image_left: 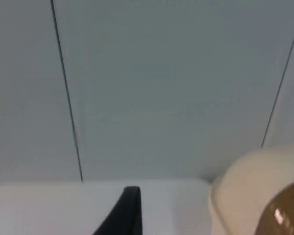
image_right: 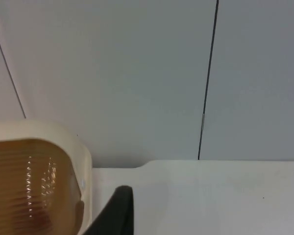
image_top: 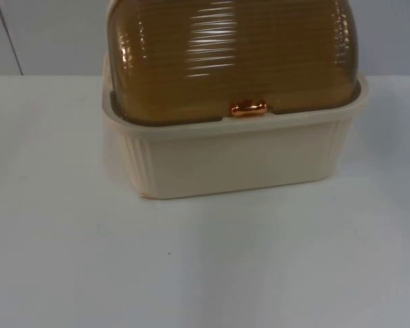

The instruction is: Open the box lid with the left hand, place the block into the box with the right hand, then close the box lid with the left hand.

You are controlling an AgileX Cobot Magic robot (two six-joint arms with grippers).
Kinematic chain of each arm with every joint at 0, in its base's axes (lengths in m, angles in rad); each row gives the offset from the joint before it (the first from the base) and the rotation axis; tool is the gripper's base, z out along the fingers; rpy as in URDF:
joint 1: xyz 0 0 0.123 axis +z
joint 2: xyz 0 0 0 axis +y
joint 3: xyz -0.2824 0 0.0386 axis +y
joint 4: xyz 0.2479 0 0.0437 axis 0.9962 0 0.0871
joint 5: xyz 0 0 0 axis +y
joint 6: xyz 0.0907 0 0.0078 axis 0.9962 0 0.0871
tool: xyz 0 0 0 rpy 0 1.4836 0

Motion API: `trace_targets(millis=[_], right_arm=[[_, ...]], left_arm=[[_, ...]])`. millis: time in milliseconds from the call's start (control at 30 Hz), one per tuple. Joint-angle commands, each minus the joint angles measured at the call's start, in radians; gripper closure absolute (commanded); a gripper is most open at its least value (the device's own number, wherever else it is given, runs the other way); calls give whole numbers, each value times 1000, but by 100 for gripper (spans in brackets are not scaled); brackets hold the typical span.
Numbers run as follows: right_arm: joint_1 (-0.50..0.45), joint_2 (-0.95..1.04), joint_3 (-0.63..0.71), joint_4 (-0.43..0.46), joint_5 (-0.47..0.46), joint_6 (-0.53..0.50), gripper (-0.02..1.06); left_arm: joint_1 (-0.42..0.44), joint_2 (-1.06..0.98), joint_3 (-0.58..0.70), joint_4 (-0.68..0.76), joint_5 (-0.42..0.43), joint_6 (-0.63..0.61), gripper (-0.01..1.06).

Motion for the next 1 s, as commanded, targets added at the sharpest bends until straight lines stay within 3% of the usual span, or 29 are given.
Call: trace_targets(millis=[0, 467, 667, 767, 833, 933, 967], right_arm=[[2, -32, 4, -3, 4, 6, 0], [2, -215, 4, 1, -79, 35, 0], [2, -288, 4, -1, 121, 46, 0], [2, -337, 4, 0, 248, 48, 0], [2, -346, 4, 0, 261, 44, 0], [2, -405, 4, -4, 294, 26, 0], [2, -405, 4, -4, 294, 26, 0]], left_arm=[[1, -50, -5, 14, -50, -7, 1], [1, -233, -5, 60, -31, -7, 1], [1, -308, -5, 60, 32, -7, 1], [1, -357, -5, 60, 122, -7, 1], [1, -366, -5, 60, 136, -7, 1], [1, -445, -5, 67, 247, -3, 1], [1, -445, -5, 67, 247, -3, 1]])
